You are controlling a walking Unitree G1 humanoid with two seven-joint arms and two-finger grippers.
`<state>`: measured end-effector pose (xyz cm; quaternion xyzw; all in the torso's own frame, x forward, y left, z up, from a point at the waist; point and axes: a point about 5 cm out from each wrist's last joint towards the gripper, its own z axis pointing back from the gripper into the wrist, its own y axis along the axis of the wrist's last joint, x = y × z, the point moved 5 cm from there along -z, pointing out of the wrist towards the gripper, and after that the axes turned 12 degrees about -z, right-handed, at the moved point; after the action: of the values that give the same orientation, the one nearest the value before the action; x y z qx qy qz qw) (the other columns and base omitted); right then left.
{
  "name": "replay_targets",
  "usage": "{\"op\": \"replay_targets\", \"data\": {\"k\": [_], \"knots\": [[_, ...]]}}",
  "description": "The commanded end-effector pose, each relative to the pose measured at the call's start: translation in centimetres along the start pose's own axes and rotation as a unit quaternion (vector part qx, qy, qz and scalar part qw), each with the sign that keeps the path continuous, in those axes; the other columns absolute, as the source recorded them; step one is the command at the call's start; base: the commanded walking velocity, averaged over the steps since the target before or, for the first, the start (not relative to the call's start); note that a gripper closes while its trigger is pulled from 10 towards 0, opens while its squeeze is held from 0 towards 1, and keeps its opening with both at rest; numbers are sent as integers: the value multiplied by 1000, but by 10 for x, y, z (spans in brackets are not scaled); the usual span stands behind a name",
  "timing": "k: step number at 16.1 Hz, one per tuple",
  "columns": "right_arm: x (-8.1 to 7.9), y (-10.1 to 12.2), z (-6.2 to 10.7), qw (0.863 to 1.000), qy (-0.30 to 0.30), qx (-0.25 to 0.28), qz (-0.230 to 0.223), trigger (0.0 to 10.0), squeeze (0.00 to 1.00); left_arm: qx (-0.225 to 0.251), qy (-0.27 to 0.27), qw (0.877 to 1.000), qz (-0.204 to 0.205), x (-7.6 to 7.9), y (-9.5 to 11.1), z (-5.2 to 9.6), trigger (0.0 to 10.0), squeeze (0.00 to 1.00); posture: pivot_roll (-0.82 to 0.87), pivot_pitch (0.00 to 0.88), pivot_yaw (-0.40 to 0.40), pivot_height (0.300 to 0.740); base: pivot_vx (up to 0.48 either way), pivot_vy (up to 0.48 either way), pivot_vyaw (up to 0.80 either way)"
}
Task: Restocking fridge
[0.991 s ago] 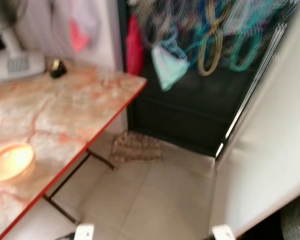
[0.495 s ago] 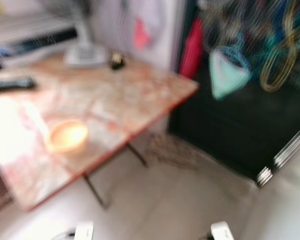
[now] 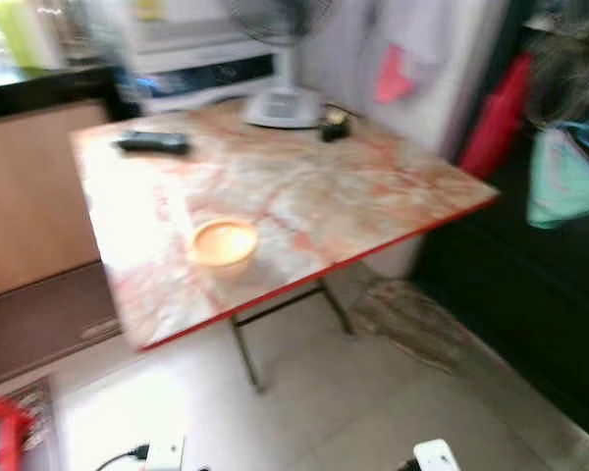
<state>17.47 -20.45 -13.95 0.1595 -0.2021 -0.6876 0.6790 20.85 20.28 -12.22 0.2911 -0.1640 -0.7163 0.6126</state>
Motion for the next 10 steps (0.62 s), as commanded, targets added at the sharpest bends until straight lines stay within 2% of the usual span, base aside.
{"op": "replay_targets", "data": {"k": [1, 4, 6, 8, 10], "knots": [[1, -1, 0, 1000, 0, -2, 1, 10000, 0, -14, 1, 1000, -2, -1, -10, 2, 10000, 0, 47, 11, -23, 740, 0, 0, 800], [-1, 3, -1, 1000, 2, 0, 3, 10000, 0, 1, -1, 1000, -11, -1, -4, 1, 10000, 0, 50, 13, -23, 740, 0, 0, 800], [-12, 8, -2, 1000, 9, 3, 6, 10000, 0, 12, 8, 1000, -15, -4, 5, -1, 10000, 0, 49, 14, -19, 740, 0, 0, 800], [-24, 13, -4, 1000, 15, 7, 1, 10000, 0, 61, 26, 997, -36, -11, 30, -2, 10000, 0, 48, 16, -15, 740, 0, 0, 800], [-18, 1, -1, 1000, 11, -2, -8, 10000, 0, 132, 71, 988, -26, -27, 60, 1, 10000, 0, 53, 18, -12, 740, 0, 0, 0]]}}
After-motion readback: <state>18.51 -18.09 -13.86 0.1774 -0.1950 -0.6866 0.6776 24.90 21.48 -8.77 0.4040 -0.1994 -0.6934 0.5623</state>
